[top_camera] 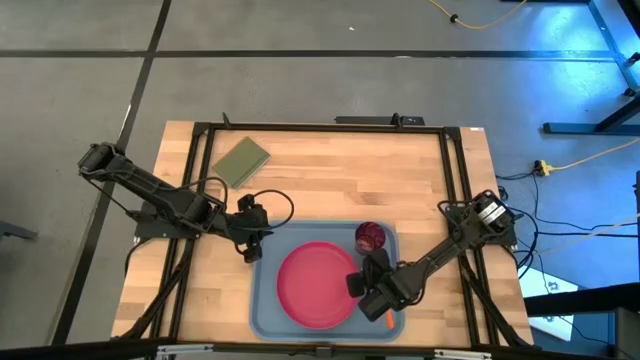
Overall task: Pick and place plate/cup/fork/spoon on tray
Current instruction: Put the orange spoon on the blue tray to the left of the orange fork
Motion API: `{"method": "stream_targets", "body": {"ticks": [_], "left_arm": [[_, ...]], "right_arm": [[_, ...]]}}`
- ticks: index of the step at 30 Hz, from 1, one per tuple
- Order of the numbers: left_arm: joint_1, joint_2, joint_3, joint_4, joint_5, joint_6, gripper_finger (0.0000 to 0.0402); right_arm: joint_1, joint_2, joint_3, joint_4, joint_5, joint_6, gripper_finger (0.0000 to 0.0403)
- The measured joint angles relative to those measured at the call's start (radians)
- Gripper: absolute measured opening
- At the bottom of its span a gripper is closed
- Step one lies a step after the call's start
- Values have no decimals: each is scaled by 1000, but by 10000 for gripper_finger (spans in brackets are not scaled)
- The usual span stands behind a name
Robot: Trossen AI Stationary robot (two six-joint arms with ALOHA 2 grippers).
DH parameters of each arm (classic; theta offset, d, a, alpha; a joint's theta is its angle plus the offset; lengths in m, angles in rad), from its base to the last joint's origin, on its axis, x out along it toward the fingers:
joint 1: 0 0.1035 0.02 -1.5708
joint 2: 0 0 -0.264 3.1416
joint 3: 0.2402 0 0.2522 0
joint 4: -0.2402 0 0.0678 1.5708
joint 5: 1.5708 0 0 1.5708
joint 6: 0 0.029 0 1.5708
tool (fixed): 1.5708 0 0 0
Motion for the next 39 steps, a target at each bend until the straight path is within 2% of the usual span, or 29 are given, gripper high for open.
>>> {"method": "stream_targets", "body": {"ticks": [13,19,29,39], "left_arm": [[0,0,0,0,0,0,54],[0,0,0,0,0,0,54],[0,0,0,0,0,0,54],[0,0,0,0,0,0,54]], "right_arm": [[-20,30,3,28,4,-34,45],[-20,34,1,34,-58,-24,45],[-18,34,1,31,-48,-22,45],[-18,34,49,-58,-47,-24,45]]}}
